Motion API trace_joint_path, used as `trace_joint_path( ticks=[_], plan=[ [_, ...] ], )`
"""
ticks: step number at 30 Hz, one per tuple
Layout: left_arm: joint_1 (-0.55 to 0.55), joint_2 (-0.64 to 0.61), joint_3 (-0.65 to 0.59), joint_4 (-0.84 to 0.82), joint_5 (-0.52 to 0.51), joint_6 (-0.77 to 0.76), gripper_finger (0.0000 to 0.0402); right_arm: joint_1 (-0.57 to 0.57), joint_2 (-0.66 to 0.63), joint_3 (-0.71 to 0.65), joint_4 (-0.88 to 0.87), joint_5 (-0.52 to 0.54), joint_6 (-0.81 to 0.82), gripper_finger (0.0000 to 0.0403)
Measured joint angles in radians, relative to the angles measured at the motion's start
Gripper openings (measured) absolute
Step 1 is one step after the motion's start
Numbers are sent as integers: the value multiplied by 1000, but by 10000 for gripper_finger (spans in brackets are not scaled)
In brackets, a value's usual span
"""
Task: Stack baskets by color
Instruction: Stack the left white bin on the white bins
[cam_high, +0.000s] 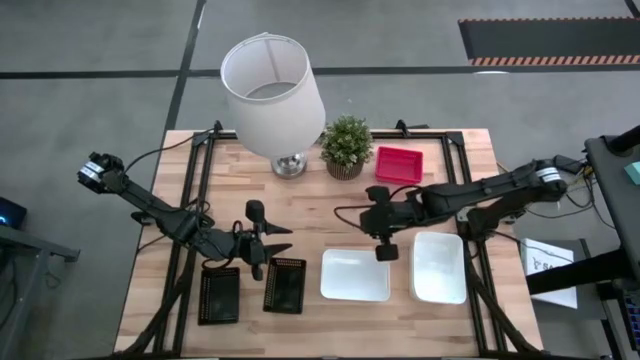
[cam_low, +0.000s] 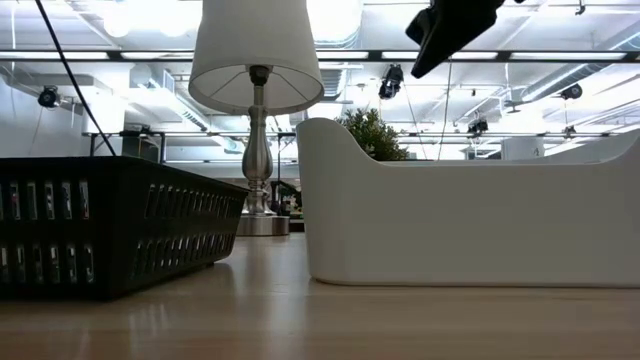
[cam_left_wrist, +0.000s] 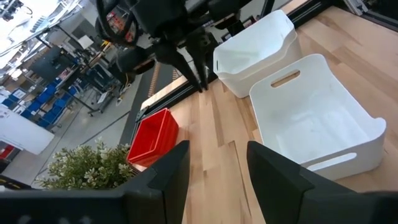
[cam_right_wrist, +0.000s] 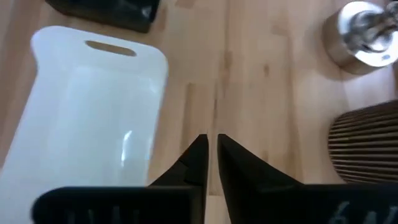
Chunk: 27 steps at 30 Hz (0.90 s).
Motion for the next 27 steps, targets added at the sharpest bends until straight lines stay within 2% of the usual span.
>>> trace_joint_path(
  ticks=[7, 14, 19, 27],
  plan=[
    [0, 0, 0, -1, -9, 6, 144, 4, 96, 82, -41, -51, 70, 85],
    [0, 0, 0, -9, -109, 10, 144, 28, 188, 118, -118, -74, 155, 135],
    [0, 0, 0, -10, -127, 50, 144, 56, 248, 135, -118, -74, 189, 150],
    [0, -1, 0, -10, -137, 90, 144, 72, 337, 153, -128, -70, 252, 145]
  ],
)
